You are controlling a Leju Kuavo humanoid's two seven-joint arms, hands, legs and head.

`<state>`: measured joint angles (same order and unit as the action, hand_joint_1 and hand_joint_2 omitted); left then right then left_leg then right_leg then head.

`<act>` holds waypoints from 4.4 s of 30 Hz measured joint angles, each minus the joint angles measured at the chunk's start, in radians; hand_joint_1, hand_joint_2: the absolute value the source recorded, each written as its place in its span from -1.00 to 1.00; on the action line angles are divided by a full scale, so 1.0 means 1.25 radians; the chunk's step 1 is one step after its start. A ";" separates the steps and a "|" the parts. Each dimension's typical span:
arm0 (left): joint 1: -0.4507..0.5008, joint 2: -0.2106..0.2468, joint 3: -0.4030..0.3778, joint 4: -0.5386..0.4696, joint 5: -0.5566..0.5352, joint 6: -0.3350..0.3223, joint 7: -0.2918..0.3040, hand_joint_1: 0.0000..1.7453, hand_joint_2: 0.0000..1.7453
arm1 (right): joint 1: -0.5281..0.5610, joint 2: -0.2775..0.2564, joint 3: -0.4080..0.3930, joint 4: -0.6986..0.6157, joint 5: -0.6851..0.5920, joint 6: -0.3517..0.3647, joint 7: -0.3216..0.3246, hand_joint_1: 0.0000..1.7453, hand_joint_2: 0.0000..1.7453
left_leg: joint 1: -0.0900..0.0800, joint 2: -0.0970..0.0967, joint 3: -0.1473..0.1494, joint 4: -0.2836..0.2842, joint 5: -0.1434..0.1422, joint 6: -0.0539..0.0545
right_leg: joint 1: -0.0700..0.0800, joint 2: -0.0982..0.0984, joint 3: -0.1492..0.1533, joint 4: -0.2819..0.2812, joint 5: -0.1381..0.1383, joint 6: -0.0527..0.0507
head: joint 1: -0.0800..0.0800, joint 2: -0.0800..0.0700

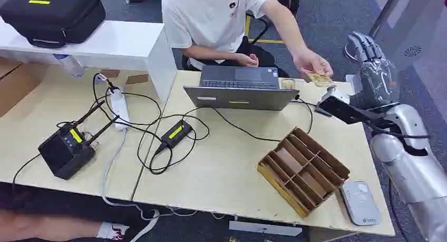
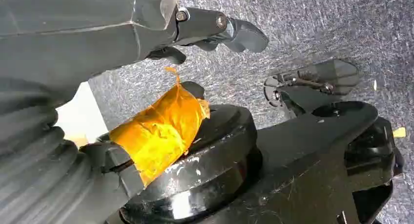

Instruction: Pass the card to the sensor for recognition and then transmit it.

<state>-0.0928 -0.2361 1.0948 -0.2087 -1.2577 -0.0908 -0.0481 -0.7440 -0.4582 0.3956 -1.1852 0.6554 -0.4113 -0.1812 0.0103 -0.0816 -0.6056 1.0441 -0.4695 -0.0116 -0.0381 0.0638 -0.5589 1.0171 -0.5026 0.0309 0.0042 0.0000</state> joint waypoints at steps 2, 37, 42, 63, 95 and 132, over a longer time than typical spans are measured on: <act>0.000 0.000 0.000 0.000 0.000 -0.001 0.000 -1.00 1.00 | 0.001 0.000 0.004 -0.004 -0.001 0.000 0.000 -1.00 1.00 | 0.000 0.000 0.000 0.000 0.000 0.000 | 0.000 0.000 0.000 0.000 0.000 0.000 | 0.000 0.000; -0.002 0.000 -0.001 0.000 -0.032 -0.030 0.018 -1.00 1.00 | 0.063 0.000 -0.018 -0.042 -0.036 -0.011 -0.035 1.00 1.00 | 0.000 0.000 0.000 0.000 0.000 0.000 | 0.000 0.000 0.000 0.000 0.000 0.000 | 0.000 0.000; -0.003 0.000 -0.002 0.000 -0.038 -0.039 0.018 -1.00 1.00 | 0.068 0.000 -0.024 -0.046 -0.036 -0.007 -0.037 1.00 1.00 | 0.000 0.000 0.000 0.000 0.000 0.000 | 0.000 0.000 0.000 0.000 0.000 0.000 | 0.000 0.000; 0.000 -0.001 -0.002 0.000 -0.016 -0.005 0.021 -1.00 1.00 | 0.257 -0.069 -0.169 -0.114 -0.068 -0.054 -0.070 1.00 1.00 | 0.000 -0.001 -0.001 0.001 0.000 0.000 | 0.000 -0.001 0.000 -0.002 0.000 0.000 | 0.000 0.000; 0.001 -0.005 0.026 0.000 0.017 0.006 0.021 -1.00 1.00 | 0.650 -0.034 -0.525 -0.219 -0.092 -0.059 -0.191 1.00 1.00 | 0.000 -0.001 -0.001 0.000 -0.001 0.001 | 0.000 -0.001 -0.001 -0.002 -0.001 0.001 | 0.000 0.000; 0.000 -0.011 0.034 0.000 0.005 0.019 0.022 -1.00 1.00 | 0.645 0.160 -0.470 0.117 0.056 -0.137 -0.265 1.00 1.00 | 0.000 0.000 0.000 0.000 -0.001 0.001 | 0.000 -0.001 0.001 -0.002 -0.001 0.001 | 0.000 0.000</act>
<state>-0.0926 -0.2495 1.1379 -0.2087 -1.2509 -0.0668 -0.0210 0.0621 -0.2579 -0.1919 -1.0392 0.7256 -0.5825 -0.5119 0.0104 -0.0821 -0.6061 1.0443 -0.4705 -0.0103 -0.0381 0.0626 -0.5579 1.0144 -0.5034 0.0320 0.0038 -0.0004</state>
